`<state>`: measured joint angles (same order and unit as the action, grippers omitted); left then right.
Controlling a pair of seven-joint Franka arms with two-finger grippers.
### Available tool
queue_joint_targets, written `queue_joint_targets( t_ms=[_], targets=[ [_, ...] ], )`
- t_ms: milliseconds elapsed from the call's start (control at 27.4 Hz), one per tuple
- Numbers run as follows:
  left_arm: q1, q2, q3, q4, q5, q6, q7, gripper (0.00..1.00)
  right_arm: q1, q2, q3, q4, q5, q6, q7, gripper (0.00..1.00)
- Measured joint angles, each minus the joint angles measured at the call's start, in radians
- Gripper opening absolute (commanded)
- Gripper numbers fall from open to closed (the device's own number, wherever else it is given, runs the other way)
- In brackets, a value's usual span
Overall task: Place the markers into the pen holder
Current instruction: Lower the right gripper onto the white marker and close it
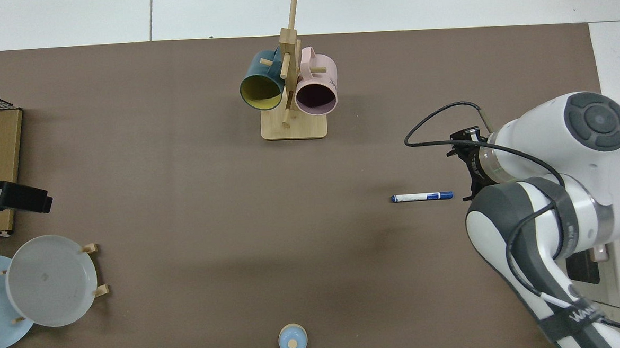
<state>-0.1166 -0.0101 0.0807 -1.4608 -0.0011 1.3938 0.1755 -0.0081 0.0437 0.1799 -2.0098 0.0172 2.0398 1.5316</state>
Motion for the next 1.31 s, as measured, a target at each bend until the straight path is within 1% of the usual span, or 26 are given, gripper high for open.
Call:
queue_joint_targets(
  t_ms=[146,365,511,803,876,1022,1095,1314],
  targets=[
    [0.000,-0.003,0.000,-0.001,0.000,-0.002,0.000,1.00,0.000,0.021,0.000,-0.072,0.018,0.096,0.031,0.98],
    [0.000,-0.003,0.000,-0.001,0.000,-0.004,0.000,1.00,0.002,0.034,0.001,-0.161,0.025,0.223,0.051,0.98],
    [0.000,-0.003,0.000,-0.002,0.000,-0.004,0.000,1.00,0.002,0.048,0.003,-0.196,0.028,0.284,0.051,0.97],
    [0.000,-0.004,0.000,-0.004,0.000,-0.007,0.000,1.00,0.002,0.109,0.003,-0.238,0.029,0.405,0.051,0.97],
    [0.000,-0.006,0.000,-0.006,0.000,-0.008,0.000,1.00,0.002,0.125,0.003,-0.242,0.029,0.425,0.051,0.93],
    [0.000,-0.010,0.000,-0.015,0.000,-0.009,0.000,1.00,0.002,0.148,0.003,-0.242,0.029,0.440,0.051,0.92],
    [0.000,-0.013,-0.001,-0.018,0.000,-0.009,0.000,1.00,0.002,0.151,0.003,-0.242,0.029,0.440,0.051,0.89],
    [0.000,-0.019,-0.001,-0.026,0.000,-0.010,0.000,1.00,0.002,0.151,0.003,-0.242,0.029,0.440,0.051,0.82]
  ],
)
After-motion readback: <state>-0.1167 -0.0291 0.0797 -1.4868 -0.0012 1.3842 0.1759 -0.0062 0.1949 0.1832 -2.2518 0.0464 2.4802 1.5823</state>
